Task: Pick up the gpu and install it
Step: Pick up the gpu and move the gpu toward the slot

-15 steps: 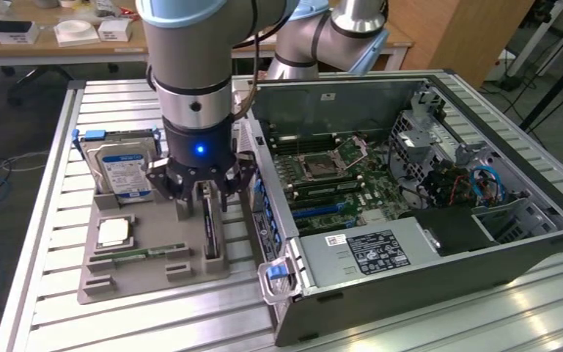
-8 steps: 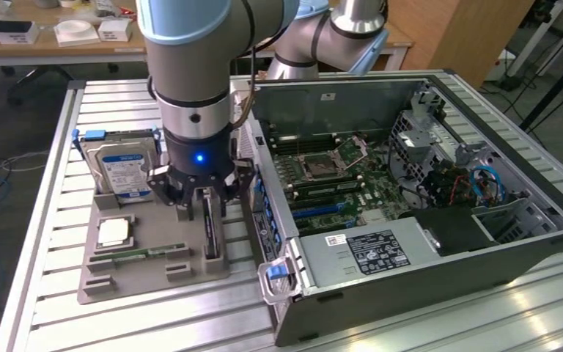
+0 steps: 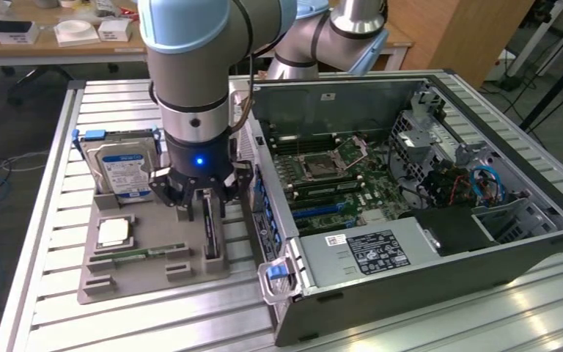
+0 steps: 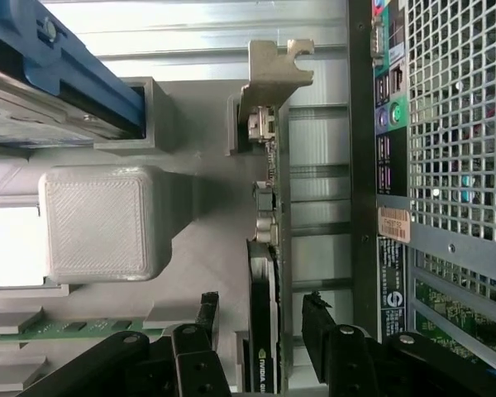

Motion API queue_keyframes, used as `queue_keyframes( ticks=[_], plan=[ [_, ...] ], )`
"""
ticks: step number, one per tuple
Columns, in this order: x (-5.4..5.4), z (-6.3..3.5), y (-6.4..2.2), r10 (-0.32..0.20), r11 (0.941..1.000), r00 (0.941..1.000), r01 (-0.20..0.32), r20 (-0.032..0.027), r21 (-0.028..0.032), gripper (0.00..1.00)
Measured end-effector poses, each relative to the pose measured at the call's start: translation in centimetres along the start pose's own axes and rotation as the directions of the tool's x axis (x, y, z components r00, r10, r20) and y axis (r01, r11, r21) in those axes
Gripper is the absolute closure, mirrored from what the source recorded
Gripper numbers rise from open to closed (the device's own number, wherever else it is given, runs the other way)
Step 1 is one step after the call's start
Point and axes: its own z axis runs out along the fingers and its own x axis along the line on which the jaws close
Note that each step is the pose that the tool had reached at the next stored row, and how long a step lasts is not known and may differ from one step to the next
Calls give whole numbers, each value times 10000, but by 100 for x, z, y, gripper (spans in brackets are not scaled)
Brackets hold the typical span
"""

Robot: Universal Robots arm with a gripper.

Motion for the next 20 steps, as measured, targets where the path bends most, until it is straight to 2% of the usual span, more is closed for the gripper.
queue_keyframes(
  ticks=[8,10,11,12,13,20],
  plan=[
    [1,6,5,-1,10000,10000,1,0,0,47],
    [1,5,5,0,10000,10000,0,0,0,49],
    [1,6,5,0,10000,10000,0,0,0,55],
    [1,6,5,0,10000,10000,0,0,0,55],
    [1,6,5,0,10000,10000,0,0,0,62],
    [-14,6,6,0,10000,10000,0,-5,0,62]
  ],
)
